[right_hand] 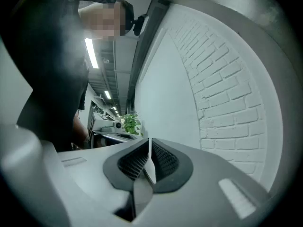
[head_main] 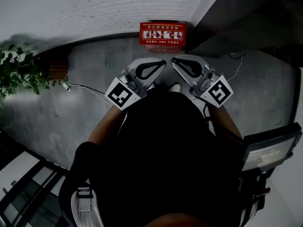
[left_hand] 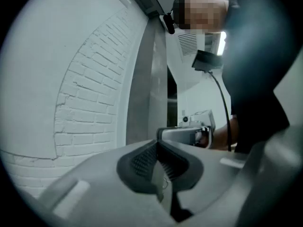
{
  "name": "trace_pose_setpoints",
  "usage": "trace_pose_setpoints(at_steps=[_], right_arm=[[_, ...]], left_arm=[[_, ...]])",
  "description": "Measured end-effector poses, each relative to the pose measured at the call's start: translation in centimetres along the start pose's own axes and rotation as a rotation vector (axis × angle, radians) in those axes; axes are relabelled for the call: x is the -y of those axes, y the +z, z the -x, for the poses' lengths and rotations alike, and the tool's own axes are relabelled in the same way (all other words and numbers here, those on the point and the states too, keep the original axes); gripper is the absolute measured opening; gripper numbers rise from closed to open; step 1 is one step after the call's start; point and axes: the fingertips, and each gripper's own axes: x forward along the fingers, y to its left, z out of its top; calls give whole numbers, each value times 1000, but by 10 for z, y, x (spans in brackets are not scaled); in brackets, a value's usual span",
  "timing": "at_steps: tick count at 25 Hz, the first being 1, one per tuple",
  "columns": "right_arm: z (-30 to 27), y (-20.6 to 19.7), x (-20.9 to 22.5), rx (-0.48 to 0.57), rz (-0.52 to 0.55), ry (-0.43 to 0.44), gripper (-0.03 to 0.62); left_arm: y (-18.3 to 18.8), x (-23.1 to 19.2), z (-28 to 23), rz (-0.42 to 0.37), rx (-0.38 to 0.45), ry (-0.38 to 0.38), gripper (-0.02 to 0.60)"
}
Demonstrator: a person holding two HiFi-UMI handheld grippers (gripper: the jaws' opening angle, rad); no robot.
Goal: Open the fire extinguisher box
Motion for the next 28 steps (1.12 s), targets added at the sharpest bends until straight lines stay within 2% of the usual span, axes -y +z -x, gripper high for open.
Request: trace_pose_setpoints(at_steps=[11,14,18,22,25,28], right_arm=[[24,-8,9,-19,1,14,11],[22,-13,18,-26,-3,14,11],[7,-13,11,-40,-5,2,11],[-10,-21,26,-57,-13,-35,11],[-45,-36,65,-62,-43,-82,11],[-73,-47,93,-76,-76,-167,11]], left_arm=[[-7,17,-25,-35,-37,13,2],[-7,8,-30,-32,-34,27,2],[-10,-2,-16,-23,-35,20,2],[-13,-25,-20,-4,-26,-20,2],[-27,-77,-26,19,-31,-45,2],[-42,-116,-28,3,-52,-92,2]])
